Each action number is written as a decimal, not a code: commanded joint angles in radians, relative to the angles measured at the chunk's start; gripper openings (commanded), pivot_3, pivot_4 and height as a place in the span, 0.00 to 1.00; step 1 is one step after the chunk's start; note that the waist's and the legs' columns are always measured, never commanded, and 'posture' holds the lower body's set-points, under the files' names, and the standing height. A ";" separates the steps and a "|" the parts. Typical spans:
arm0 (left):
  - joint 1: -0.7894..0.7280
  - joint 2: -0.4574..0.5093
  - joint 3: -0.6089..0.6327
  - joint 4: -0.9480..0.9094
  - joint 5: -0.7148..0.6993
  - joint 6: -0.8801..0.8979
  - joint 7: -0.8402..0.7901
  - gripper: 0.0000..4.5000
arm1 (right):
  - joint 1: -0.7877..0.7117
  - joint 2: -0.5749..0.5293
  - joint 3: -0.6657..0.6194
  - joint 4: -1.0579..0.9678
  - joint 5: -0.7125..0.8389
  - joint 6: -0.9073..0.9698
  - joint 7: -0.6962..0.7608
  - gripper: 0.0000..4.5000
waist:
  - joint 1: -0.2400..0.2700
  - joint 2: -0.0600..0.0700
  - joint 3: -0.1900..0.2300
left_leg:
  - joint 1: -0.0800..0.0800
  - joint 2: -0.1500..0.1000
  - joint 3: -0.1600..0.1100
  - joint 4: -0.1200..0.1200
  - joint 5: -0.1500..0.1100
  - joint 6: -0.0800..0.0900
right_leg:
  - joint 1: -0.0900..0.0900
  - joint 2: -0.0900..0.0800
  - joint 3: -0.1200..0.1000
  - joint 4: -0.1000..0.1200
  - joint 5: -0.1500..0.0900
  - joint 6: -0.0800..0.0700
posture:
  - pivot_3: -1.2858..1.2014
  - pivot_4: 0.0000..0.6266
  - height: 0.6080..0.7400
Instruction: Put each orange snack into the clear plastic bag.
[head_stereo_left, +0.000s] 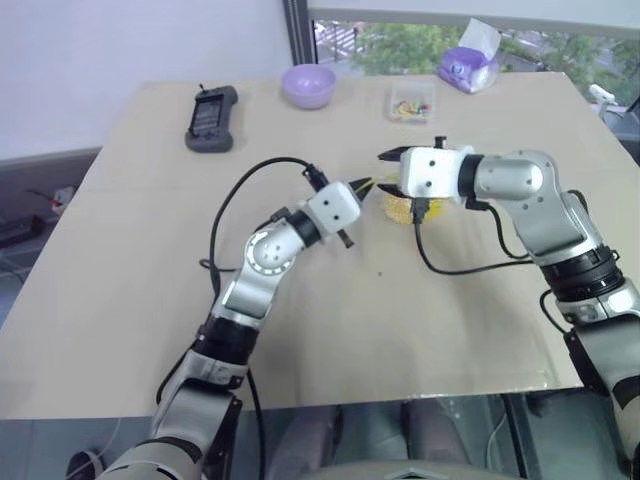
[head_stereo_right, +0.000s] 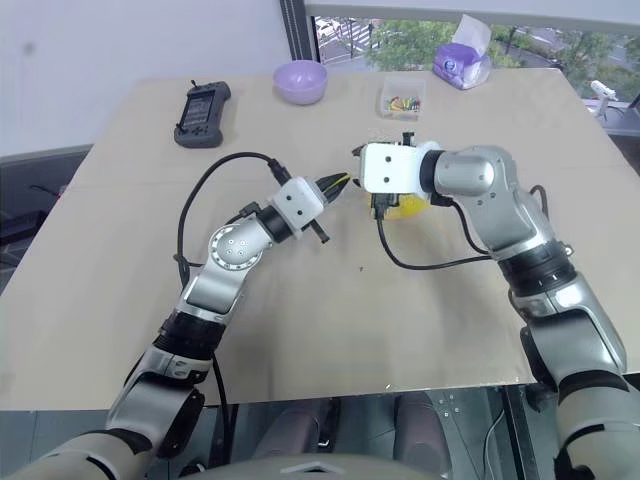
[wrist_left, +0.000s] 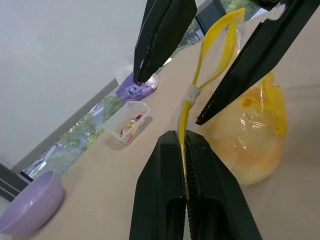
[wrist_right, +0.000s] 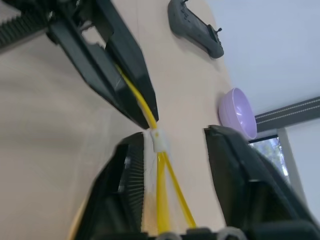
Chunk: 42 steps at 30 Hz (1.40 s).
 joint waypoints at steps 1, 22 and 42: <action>-0.003 0.000 0.006 -0.034 -0.002 -0.010 0.006 0.00 | -0.031 -0.001 -0.015 -0.003 -0.005 -0.044 -0.002 0.08 | 0.000 0.000 0.000 | 0.000 0.000 0.000 0.000 0.000 0.000 | 0.000 0.000 0.000 0.000 0.000 0.000 | 0.52 0.24 1.00; -0.007 -0.005 0.006 -0.025 -0.002 -0.009 0.009 0.00 | -0.027 -0.007 -0.012 0.010 -0.002 -0.166 0.020 0.01 | 0.000 0.000 0.000 | 0.000 0.000 0.000 0.000 0.000 0.000 | 0.000 0.000 0.000 0.000 0.000 0.000 | 0.52 0.24 1.00; -0.006 -0.010 0.005 -0.024 -0.002 -0.011 0.008 0.00 | -0.040 -0.008 -0.033 0.048 -0.028 -0.187 0.003 0.08 | -0.001 0.000 0.000 | 0.000 0.000 0.000 0.000 0.000 0.000 | 0.000 0.000 0.000 0.000 0.000 0.000 | 0.52 0.24 1.00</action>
